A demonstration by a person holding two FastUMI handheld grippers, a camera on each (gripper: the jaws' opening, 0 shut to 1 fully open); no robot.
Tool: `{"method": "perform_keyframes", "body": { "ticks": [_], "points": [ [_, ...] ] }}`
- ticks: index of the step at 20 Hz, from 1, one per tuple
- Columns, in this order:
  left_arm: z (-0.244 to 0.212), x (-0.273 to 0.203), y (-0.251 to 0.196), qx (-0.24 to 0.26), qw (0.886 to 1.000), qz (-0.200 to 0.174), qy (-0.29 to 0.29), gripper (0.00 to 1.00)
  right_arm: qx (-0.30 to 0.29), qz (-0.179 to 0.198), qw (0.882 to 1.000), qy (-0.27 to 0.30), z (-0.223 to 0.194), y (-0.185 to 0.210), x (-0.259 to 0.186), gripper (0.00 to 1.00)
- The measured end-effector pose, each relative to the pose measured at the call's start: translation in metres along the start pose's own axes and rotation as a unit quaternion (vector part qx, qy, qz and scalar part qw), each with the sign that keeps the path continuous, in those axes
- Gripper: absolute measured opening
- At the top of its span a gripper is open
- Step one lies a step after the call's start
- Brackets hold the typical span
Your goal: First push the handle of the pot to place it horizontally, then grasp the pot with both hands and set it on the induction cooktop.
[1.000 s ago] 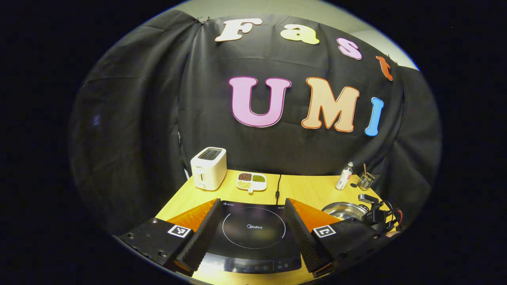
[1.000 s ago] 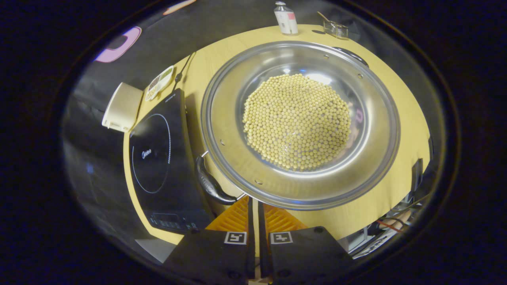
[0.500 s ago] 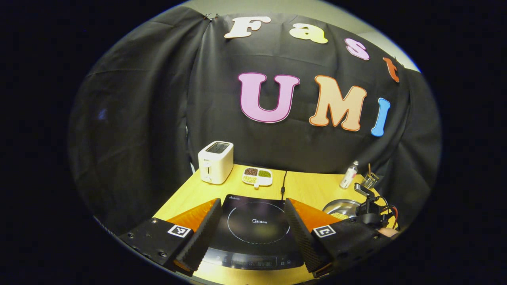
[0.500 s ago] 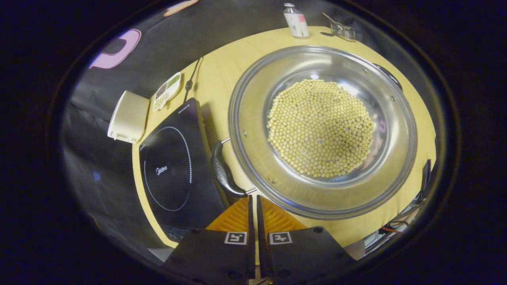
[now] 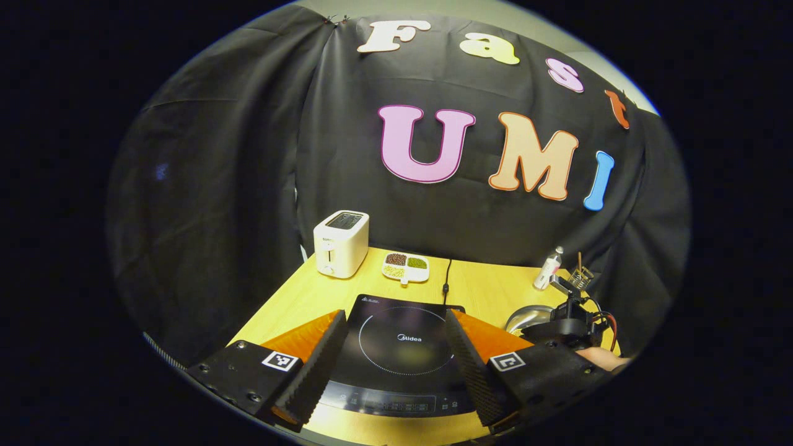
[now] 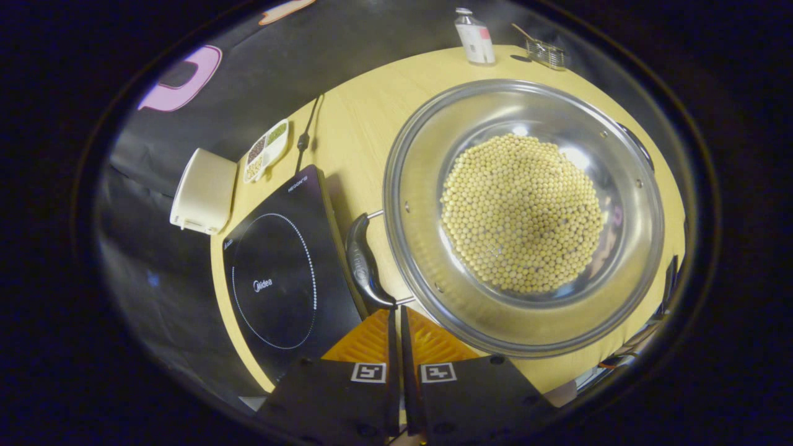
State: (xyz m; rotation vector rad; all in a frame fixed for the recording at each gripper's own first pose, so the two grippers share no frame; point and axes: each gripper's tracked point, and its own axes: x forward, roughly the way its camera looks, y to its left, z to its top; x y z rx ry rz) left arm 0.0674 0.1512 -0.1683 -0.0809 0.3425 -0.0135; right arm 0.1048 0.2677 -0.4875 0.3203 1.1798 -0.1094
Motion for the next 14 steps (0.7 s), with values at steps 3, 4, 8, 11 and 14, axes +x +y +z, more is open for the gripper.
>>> {"method": "perform_keyframes", "body": {
  "ticks": [3, 4, 8, 11, 14],
  "points": [
    [0.000, 0.002, -0.002, 0.002, 1.000, -0.003, 0.002, 0.96, -0.007, 0.001, 1.000, -0.001, -0.001, 0.001, 0.003, 0.06],
    [-0.001, 0.003, -0.002, 0.003, 1.000, -0.005, 0.004, 0.96, -0.011, 0.002, 1.000, -0.002, -0.001, 0.001, 0.004, 0.06],
    [-0.003, 0.006, -0.009, 0.003, 1.000, -0.015, 0.012, 0.96, -0.019, 0.009, 1.000, 0.000, 0.000, 0.003, 0.004, 0.00],
    [-0.003, 0.009, -0.018, 0.003, 1.000, -0.023, 0.015, 0.96, -0.031, 0.030, 0.999, 0.013, -0.007, 0.005, -0.009, 0.08],
    [-0.001, 0.015, -0.033, 0.006, 0.999, -0.040, 0.018, 0.96, -0.049, 0.060, 0.997, 0.027, -0.016, -0.002, -0.035, 0.15]
  ]
}}
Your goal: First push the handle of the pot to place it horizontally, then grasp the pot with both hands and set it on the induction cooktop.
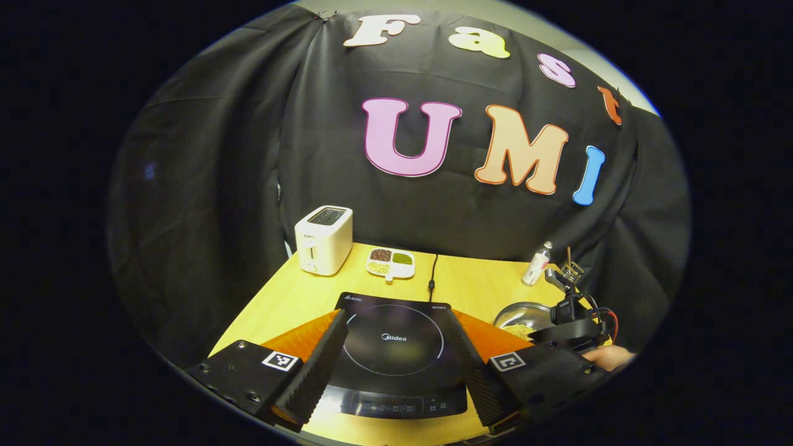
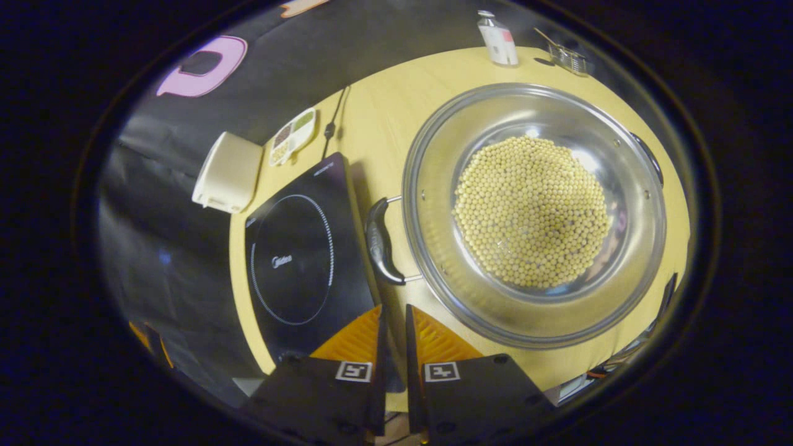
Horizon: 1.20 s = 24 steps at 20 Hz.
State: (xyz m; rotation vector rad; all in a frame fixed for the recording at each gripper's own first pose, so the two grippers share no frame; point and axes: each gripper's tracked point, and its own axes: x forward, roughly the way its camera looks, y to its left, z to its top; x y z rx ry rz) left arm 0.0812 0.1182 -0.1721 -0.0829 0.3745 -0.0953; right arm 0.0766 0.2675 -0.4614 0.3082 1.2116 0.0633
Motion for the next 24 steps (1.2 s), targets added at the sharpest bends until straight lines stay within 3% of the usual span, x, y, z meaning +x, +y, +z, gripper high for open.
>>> {"method": "perform_keyframes", "body": {
  "ticks": [2, 3, 4, 5, 6, 8, 11, 12, 14, 15, 16, 17, 18, 21, 22, 23, 24],
  "points": [
    [-0.004, 0.005, -0.014, -0.002, 1.000, -0.018, 0.008, 0.96, -0.008, 0.018, 1.000, -0.006, -0.002, -0.008, -0.025, 0.16],
    [-0.008, 0.009, -0.022, -0.004, 0.999, -0.028, 0.015, 0.97, -0.012, 0.021, 1.000, -0.010, -0.003, -0.016, -0.037, 0.22],
    [-0.012, 0.013, -0.030, -0.003, 0.999, -0.036, 0.025, 0.97, -0.013, 0.025, 0.999, -0.014, -0.003, -0.025, -0.049, 0.44],
    [-0.019, 0.016, -0.037, 0.000, 0.998, -0.042, 0.038, 0.97, -0.011, 0.032, 0.999, -0.016, -0.002, -0.034, -0.061, 0.38],
    [-0.025, 0.020, -0.043, 0.004, 0.998, -0.048, 0.049, 0.96, -0.010, 0.038, 0.999, -0.017, -0.002, -0.044, -0.070, 0.59],
    [-0.034, 0.027, -0.057, 0.007, 0.996, -0.059, 0.069, 0.96, -0.014, 0.033, 0.999, -0.019, 0.003, -0.074, -0.090, 0.80],
    [-0.052, 0.040, -0.085, 0.008, 0.991, -0.076, 0.109, 0.97, -0.027, 0.014, 0.999, -0.017, 0.018, -0.123, -0.115, 0.91],
    [-0.059, 0.045, -0.095, 0.005, 0.989, -0.082, 0.123, 0.96, -0.031, 0.013, 0.999, -0.014, 0.025, -0.137, -0.122, 1.00],
    [-0.072, 0.056, -0.118, -0.006, 0.984, -0.095, 0.150, 0.96, -0.042, 0.012, 0.999, -0.009, 0.043, -0.161, -0.133, 1.00],
    [-0.081, 0.061, -0.129, -0.011, 0.980, -0.104, 0.167, 0.96, -0.048, 0.013, 0.999, -0.004, 0.053, -0.172, -0.134, 0.94],
    [-0.087, 0.064, -0.139, -0.018, 0.977, -0.111, 0.183, 0.96, -0.052, 0.013, 0.999, 0.001, 0.062, -0.183, -0.137, 1.00],
    [-0.095, 0.070, -0.146, -0.022, 0.973, -0.114, 0.200, 0.95, -0.055, 0.019, 0.998, 0.007, 0.072, -0.192, -0.137, 1.00],
    [-0.101, 0.074, -0.150, -0.021, 0.970, -0.113, 0.215, 0.96, -0.056, 0.024, 0.998, 0.014, 0.080, -0.201, -0.137, 0.94],
    [-0.118, 0.094, -0.158, -0.016, 0.962, -0.106, 0.251, 0.96, -0.061, 0.032, 0.997, 0.040, 0.099, -0.228, -0.129, 1.00],
    [-0.124, 0.100, -0.160, -0.014, 0.959, -0.104, 0.263, 0.96, -0.059, 0.033, 0.997, 0.045, 0.107, -0.236, -0.125, 0.93],
    [-0.130, 0.107, -0.158, -0.011, 0.956, -0.097, 0.277, 0.96, -0.053, 0.036, 0.997, 0.049, 0.115, -0.242, -0.120, 1.00],
    [-0.136, 0.113, -0.156, -0.009, 0.952, -0.092, 0.292, 0.96, -0.046, 0.040, 0.997, 0.052, 0.122, -0.246, -0.118, 1.00]
  ]
}}
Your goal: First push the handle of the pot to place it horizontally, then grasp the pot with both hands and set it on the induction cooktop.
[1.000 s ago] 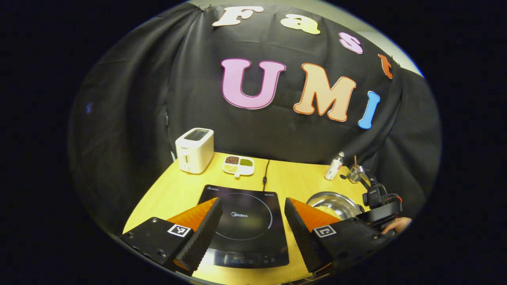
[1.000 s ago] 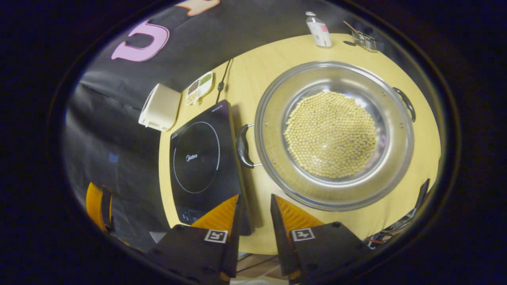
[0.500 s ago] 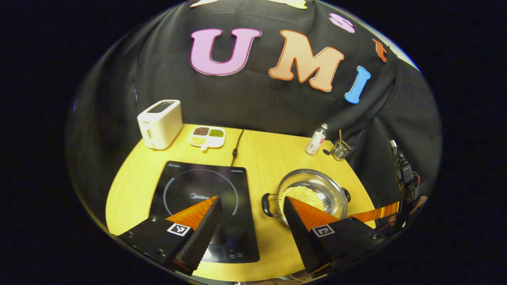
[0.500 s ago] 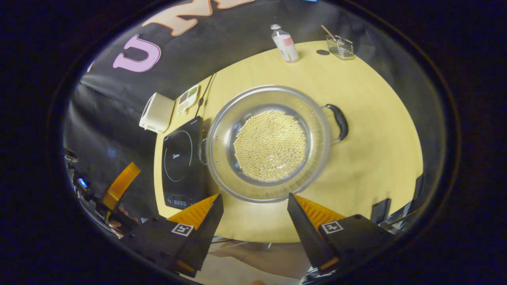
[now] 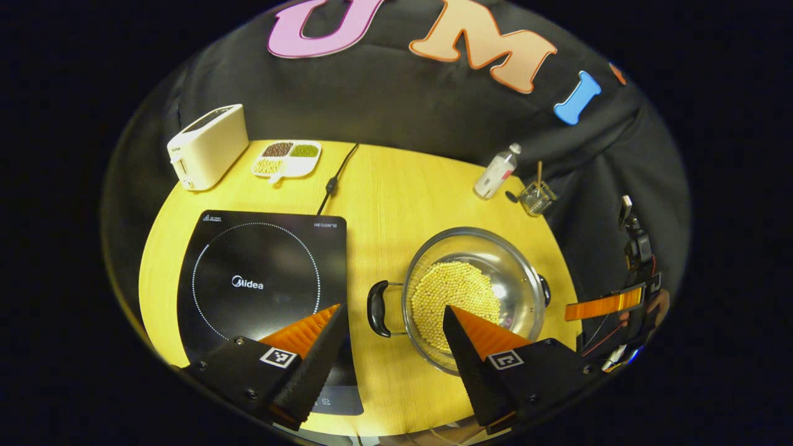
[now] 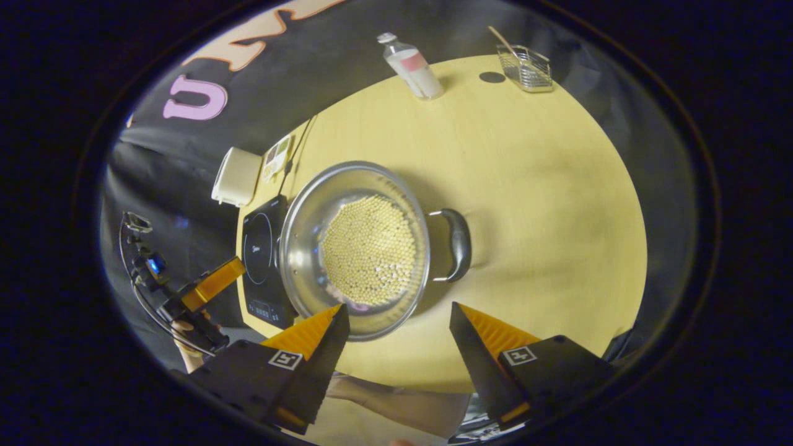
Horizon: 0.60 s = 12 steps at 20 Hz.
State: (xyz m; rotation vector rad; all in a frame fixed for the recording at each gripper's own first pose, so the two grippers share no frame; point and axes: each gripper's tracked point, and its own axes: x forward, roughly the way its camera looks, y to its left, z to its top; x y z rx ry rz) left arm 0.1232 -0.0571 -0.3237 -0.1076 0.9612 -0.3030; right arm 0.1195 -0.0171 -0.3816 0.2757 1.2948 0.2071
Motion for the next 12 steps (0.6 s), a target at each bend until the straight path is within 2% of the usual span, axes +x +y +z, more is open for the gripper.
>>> {"method": "perform_keyframes", "body": {
  "ticks": [1, 3, 4, 9, 10, 11, 12],
  "points": [
    [-0.003, 0.008, 0.001, -0.004, 1.000, 0.001, 0.015, 0.96, 0.006, 0.004, 1.000, 0.002, 0.007, -0.005, 0.002, 0.93],
    [-0.010, 0.022, 0.005, -0.020, 0.999, 0.009, 0.042, 0.96, 0.010, 0.005, 1.000, 0.004, 0.019, -0.019, 0.008, 0.93],
    [-0.014, 0.029, 0.007, -0.026, 0.998, 0.011, 0.055, 0.96, 0.010, 0.004, 1.000, 0.005, 0.025, -0.024, 0.014, 1.00],
    [-0.026, 0.057, 0.010, -0.050, 0.993, 0.010, 0.109, 0.96, 0.031, 0.021, 0.998, 0.041, 0.037, -0.042, 0.047, 1.00],
    [-0.027, 0.061, 0.012, -0.050, 0.992, 0.012, 0.116, 0.96, 0.033, 0.028, 0.998, 0.050, 0.038, -0.042, 0.052, 0.94],
    [-0.029, 0.066, 0.012, -0.052, 0.991, 0.011, 0.123, 1.00, 0.038, 0.036, 0.997, 0.059, 0.039, -0.042, 0.057, 0.93],
    [-0.031, 0.069, 0.009, -0.054, 0.990, 0.008, 0.131, 0.95, 0.042, 0.045, 0.996, 0.066, 0.041, -0.041, 0.063, 0.94]
  ]
}}
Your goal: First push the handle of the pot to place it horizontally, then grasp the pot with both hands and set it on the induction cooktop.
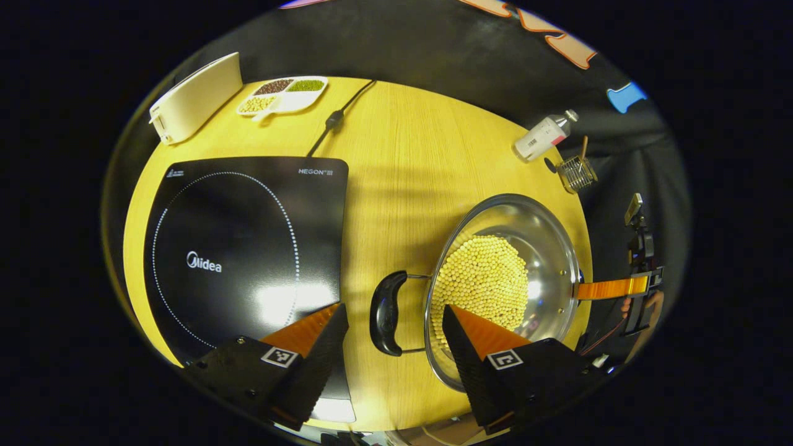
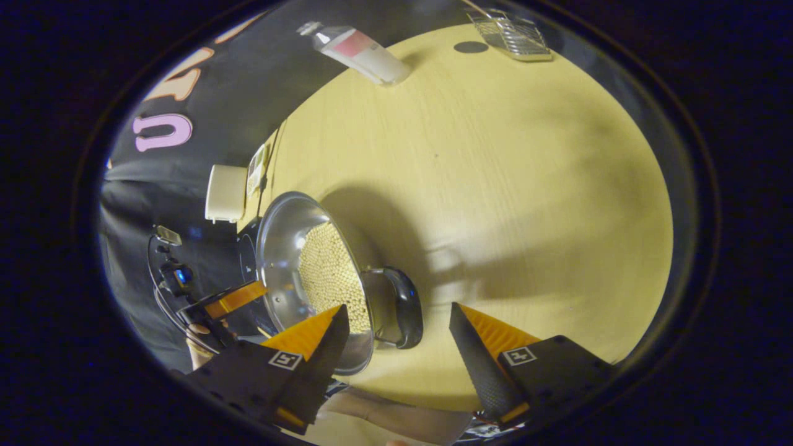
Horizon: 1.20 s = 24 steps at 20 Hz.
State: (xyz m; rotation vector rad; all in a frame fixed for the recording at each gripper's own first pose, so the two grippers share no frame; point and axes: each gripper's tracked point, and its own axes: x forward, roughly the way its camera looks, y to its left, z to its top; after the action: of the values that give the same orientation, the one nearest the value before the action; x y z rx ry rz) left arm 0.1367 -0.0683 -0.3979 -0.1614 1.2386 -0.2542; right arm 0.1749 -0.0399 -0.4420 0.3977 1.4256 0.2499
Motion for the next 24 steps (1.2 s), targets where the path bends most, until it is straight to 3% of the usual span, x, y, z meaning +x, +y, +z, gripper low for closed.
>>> {"method": "perform_keyframes", "body": {
  "ticks": [3, 4, 5, 6, 7, 8, 10, 12, 14, 17, 18, 22, 23, 24],
  "points": [
    [-0.003, 0.015, -0.005, 0.003, 1.000, -0.002, 0.024, 0.93, 0.006, 0.021, 1.000, 0.020, 0.003, 0.004, 0.010, 0.93],
    [-0.003, 0.018, -0.006, 0.004, 1.000, 0.000, 0.031, 0.98, 0.003, 0.027, 0.999, 0.025, 0.003, 0.006, 0.014, 0.92],
    [-0.002, 0.023, -0.008, 0.002, 0.999, 0.000, 0.035, 0.92, -0.002, 0.031, 0.999, 0.031, 0.000, 0.007, 0.016, 0.99],
    [-0.003, 0.028, -0.009, 0.000, 0.999, 0.001, 0.042, 0.92, -0.008, 0.031, 0.999, 0.037, -0.001, 0.007, 0.021, 0.90],
    [-0.003, 0.031, -0.009, -0.003, 0.999, 0.001, 0.048, 0.91, -0.013, 0.030, 0.999, 0.043, -0.004, 0.006, 0.024, 0.97],
    [-0.003, 0.034, -0.010, -0.004, 0.999, 0.002, 0.053, 0.90, -0.018, 0.032, 0.998, 0.049, -0.005, 0.007, 0.029, 0.87],
    [-0.004, 0.038, -0.004, 0.004, 0.998, 0.012, 0.066, 0.92, -0.022, 0.040, 0.998, 0.054, -0.008, 0.009, 0.033, 0.88],
    [-0.004, 0.039, 0.000, 0.004, 0.997, 0.018, 0.072, 0.75, -0.020, 0.044, 0.997, 0.053, -0.010, 0.011, 0.039, 0.88],
    [-0.006, 0.039, 0.003, 0.005, 0.997, 0.029, 0.078, 0.67, -0.010, 0.045, 0.997, 0.061, -0.013, 0.010, 0.045, 0.66],
    [-0.008, 0.041, 0.005, 0.013, 0.995, 0.039, 0.091, 0.65, 0.040, 0.055, 0.995, 0.066, -0.014, 0.011, 0.052, 0.63],
    [-0.008, 0.040, 0.005, 0.011, 0.995, 0.041, 0.093, 0.65, 0.060, 0.060, 0.994, 0.067, -0.014, 0.013, 0.053, 0.51],
    [-0.016, 0.038, -0.003, -0.006, 0.994, 0.043, 0.096, 0.61, 0.039, 0.049, 0.998, 0.032, -0.011, 0.008, 0.055, 0.49],
    [-0.020, 0.036, -0.007, -0.012, 0.994, 0.044, 0.098, 0.60, 0.036, 0.047, 0.998, 0.028, -0.011, 0.008, 0.055, 0.55],
    [-0.024, 0.032, -0.013, -0.015, 0.994, 0.044, 0.101, 0.59, 0.035, 0.044, 0.998, 0.027, -0.014, 0.009, 0.053, 0.49]
  ]
}}
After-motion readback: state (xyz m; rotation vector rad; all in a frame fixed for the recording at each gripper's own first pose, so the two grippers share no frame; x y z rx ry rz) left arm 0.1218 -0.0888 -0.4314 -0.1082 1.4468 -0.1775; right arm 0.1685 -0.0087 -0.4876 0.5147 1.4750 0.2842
